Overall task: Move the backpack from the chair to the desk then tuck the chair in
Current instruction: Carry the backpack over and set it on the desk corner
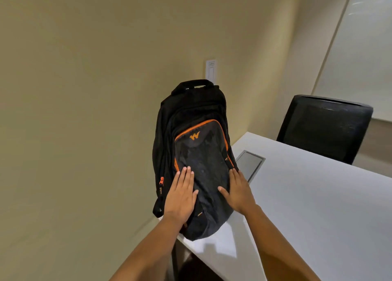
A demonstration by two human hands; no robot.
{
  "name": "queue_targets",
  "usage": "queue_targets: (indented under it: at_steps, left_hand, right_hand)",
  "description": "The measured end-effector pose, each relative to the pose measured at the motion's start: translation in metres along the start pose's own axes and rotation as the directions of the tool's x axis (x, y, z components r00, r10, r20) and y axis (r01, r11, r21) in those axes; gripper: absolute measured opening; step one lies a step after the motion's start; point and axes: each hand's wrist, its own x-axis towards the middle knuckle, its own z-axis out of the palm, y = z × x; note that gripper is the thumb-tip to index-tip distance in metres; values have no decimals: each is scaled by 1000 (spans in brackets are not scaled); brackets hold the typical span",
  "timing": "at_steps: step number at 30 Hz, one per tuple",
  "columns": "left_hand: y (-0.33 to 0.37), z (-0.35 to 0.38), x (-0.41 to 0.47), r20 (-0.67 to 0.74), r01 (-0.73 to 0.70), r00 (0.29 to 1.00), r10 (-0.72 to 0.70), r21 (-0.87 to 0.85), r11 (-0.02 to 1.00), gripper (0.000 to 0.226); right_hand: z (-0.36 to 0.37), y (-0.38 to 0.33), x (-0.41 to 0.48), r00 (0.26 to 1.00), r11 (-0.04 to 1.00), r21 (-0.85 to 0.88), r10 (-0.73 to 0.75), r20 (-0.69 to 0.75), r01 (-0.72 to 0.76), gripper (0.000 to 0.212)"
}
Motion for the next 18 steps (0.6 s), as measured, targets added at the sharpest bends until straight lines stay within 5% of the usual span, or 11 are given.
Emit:
queue_targets:
  at_steps: [18]
  left_hand:
    - [8,-34,-175,146,-117,978,148,-201,972,58]
  right_hand:
    - [-9,-53,-233,964,962,-77,265,6,-263,78]
